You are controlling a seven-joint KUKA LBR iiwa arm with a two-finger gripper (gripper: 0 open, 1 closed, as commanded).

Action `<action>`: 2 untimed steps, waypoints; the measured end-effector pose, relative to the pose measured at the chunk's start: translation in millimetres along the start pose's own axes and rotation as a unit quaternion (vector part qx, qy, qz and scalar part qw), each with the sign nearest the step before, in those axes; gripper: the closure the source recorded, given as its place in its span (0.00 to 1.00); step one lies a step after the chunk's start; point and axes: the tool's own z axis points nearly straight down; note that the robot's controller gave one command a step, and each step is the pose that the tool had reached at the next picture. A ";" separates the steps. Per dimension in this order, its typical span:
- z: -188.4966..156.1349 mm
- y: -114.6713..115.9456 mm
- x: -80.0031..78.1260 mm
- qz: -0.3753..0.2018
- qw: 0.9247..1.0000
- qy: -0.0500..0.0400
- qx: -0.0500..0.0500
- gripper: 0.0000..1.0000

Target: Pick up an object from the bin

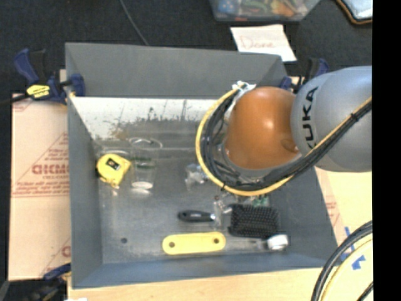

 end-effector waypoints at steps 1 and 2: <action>42.7 15.8 50.6 0.070 0.998 0.004 0.000 0.00; 56.3 42.5 39.4 -0.046 0.999 -0.003 0.001 0.00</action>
Offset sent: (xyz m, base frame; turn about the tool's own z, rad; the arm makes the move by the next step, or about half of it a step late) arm -0.0520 0.0260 -0.0566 -0.0925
